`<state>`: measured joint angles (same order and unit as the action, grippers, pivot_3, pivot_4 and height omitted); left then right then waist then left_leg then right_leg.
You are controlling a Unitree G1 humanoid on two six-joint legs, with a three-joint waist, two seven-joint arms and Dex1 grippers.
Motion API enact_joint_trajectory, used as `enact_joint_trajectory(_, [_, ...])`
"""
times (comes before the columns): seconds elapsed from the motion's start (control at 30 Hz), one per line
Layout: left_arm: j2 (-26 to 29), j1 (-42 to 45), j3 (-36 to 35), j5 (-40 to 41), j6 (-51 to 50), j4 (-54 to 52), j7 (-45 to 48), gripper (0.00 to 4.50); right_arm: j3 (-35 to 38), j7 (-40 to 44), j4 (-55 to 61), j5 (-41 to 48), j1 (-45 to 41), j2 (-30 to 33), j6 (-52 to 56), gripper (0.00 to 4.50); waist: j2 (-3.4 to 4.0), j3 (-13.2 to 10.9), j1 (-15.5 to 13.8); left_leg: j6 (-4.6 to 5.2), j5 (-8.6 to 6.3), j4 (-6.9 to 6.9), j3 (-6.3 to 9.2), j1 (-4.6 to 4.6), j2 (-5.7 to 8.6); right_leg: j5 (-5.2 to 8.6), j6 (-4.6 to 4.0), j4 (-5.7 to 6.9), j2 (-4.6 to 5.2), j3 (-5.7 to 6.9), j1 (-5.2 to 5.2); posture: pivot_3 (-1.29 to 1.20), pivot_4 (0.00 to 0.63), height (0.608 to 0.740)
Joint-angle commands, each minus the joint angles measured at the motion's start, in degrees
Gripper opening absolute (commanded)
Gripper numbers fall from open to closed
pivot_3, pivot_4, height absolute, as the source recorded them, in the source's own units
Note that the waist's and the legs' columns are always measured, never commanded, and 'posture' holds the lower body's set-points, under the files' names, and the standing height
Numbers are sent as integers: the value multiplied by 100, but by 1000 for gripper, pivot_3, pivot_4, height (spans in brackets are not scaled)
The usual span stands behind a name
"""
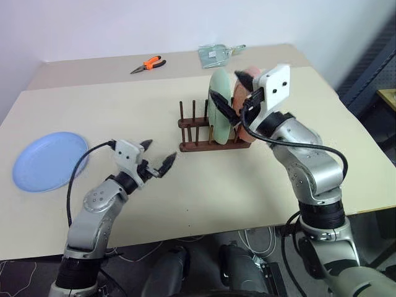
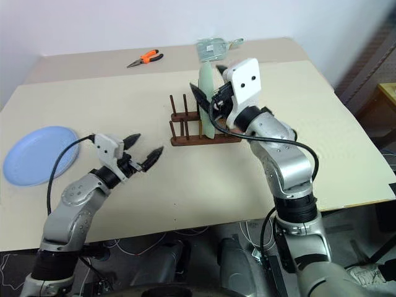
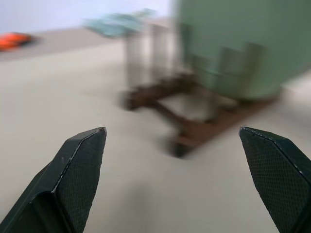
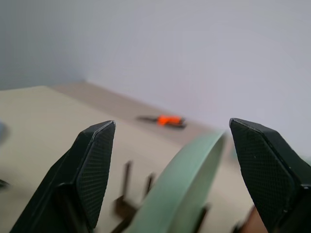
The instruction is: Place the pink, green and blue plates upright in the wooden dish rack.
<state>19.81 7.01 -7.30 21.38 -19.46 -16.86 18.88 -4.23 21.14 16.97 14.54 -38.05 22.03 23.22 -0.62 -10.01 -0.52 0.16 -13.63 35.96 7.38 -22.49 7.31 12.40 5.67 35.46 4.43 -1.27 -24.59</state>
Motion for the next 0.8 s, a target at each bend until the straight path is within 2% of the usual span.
enact_joint_trajectory(0.03, [-104, 402, -934, -287, -117, 272, -1243, 4500, -389, 769, 58, -494, -386, 380, -958, 4362, -2, 0, 2, 0, 0, 0, 1, 0, -1, 0, 0, -1, -1, 1, 0, 0, 150, 740])
enact_joint_trajectory(0.07, [-147, 532, -1165, -394, -224, 405, -1657, 4500, -537, 983, 43, -597, -423, 465, -1139, 4459, -4, 1, 6, 0, 0, 0, 0, 0, -1, 0, 1, -2, -1, 3, 1, 0, 150, 740])
enact_joint_trajectory(0.13, [-295, 890, -2080, -401, -557, 712, -2880, 4500, -1002, 1463, -11, -887, -502, 587, -1573, 4459, -7, 3, 17, 0, 0, -1, 1, 1, -3, 0, 2, -2, -2, 4, 1, 0, 150, 740])
enact_joint_trajectory(0.23, [-319, 1047, -2981, -499, -985, 786, -3939, 4500, -1447, 1763, -235, -1165, -488, 453, -2011, 4459, -12, 4, 71, -6, 0, 1, 0, 1, -5, 0, 3, -1, -4, 4, 0, 0, 150, 740])
enact_joint_trajectory(0.37, [-571, 1079, -3782, -93, -1542, 487, -4578, 4500, -1605, 1924, -537, -1259, -369, 244, -2292, 4459, -21, 6, 46, -22, 9, 9, 1, 0, -2, -1, 4, -1, -2, 7, 5, 0, 150, 740])
enact_joint_trajectory(0.6, [-1349, 1302, -4797, 1436, -2230, 63, -5276, 4500, -1636, 2085, -678, -1355, -164, 85, -2496, 4459, -45, 15, -24, -18, 4, 19, 9, 1, -1, -1, 4, -4, 0, 20, 16, 0, 150, 740])
enact_joint_trajectory(0.7, [-1473, 1362, -5012, 1882, -2298, 142, -5514, 3637, -1630, 2073, -680, -1417, -116, 43, -2522, 4500, -46, 16, -7, -23, 7, 17, 9, 1, -2, -1, 3, 0, -1, 20, 13, 0, 150, 740])
enact_joint_trajectory(0.8, [-1437, 1424, -5040, 2233, -2286, 258, -5607, 2057, -1600, 2034, -673, -1468, -83, 9, -2505, 4500, -46, 16, -1, -36, 10, 15, 9, 2, -4, -1, 3, 4, -4, 18, 9, 0, 150, 740])
